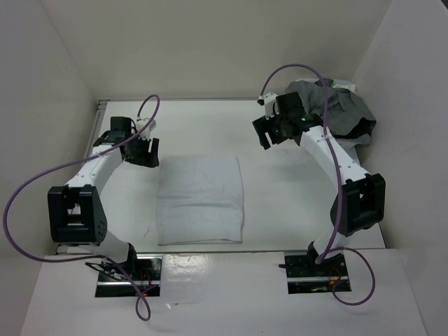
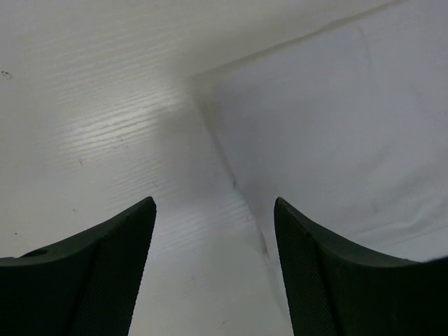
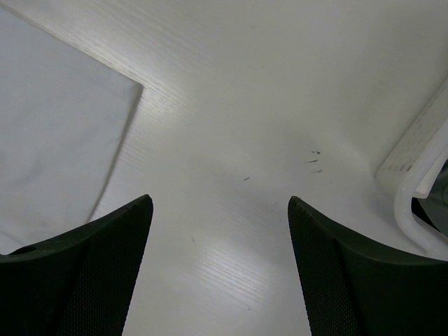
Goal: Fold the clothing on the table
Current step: Flatten the skirt out
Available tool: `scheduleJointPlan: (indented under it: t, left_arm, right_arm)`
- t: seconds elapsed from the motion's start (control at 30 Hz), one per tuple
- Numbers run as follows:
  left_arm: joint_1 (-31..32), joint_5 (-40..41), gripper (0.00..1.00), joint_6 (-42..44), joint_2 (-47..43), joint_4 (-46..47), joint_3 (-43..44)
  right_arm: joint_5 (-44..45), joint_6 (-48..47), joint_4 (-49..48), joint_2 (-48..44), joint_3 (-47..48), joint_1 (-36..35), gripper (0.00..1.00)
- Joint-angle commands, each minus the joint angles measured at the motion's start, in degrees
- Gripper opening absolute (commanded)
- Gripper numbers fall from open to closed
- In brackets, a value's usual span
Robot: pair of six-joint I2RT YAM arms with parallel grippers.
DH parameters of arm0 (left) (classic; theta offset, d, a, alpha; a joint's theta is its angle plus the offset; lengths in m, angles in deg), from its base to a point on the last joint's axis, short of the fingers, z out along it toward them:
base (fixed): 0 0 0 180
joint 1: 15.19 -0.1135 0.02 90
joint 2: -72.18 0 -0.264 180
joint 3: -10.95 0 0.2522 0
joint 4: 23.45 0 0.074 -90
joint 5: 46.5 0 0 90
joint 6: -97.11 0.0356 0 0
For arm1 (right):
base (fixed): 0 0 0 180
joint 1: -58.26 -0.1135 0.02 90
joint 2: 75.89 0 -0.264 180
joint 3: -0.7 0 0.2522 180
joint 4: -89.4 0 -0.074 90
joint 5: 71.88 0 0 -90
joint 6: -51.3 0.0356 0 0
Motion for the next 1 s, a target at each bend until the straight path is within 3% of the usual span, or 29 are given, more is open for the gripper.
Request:
scheduleJointPlan:
  t: [0.0, 0.17, 0.3, 0.7, 0.9, 0.97]
  left_arm:
    - [0.4, -0.4, 0.73, -1.4, 3.6, 3.8, 1.9]
    - [1.8, -0.4, 0.65, -2.1, 8.1, 5.9, 1.9]
    - [2.4, -3.4, 0.64, -2.6, 11.5, 5.9, 2.5]
    - [4.0, -2.8, 0.57, -3.1, 17.4, 11.2, 3.1]
    - [4.0, -2.2, 0.39, -3.1, 19.1, 11.7, 3.6]
    - [4.0, -2.2, 0.26, -3.1, 19.1, 11.7, 3.6]
  right_arm:
    - [-1.0, -0.4, 1.0, 0.4, -0.1, -0.2, 0.82]
    - [-1.0, -0.4, 1.5, 1.0, 0.5, -0.2, 0.82]
    - [-1.6, -0.4, 1.5, 1.0, 0.5, -0.2, 0.82]
    - [-5.6, -0.9, 3.7, 4.1, 3.2, -0.2, 0.82]
    - [-7.0, -0.9, 4.2, 5.2, 3.7, -0.2, 0.82]
    - [-7.0, -0.9, 4.2, 5.8, 3.7, -0.9, 0.82]
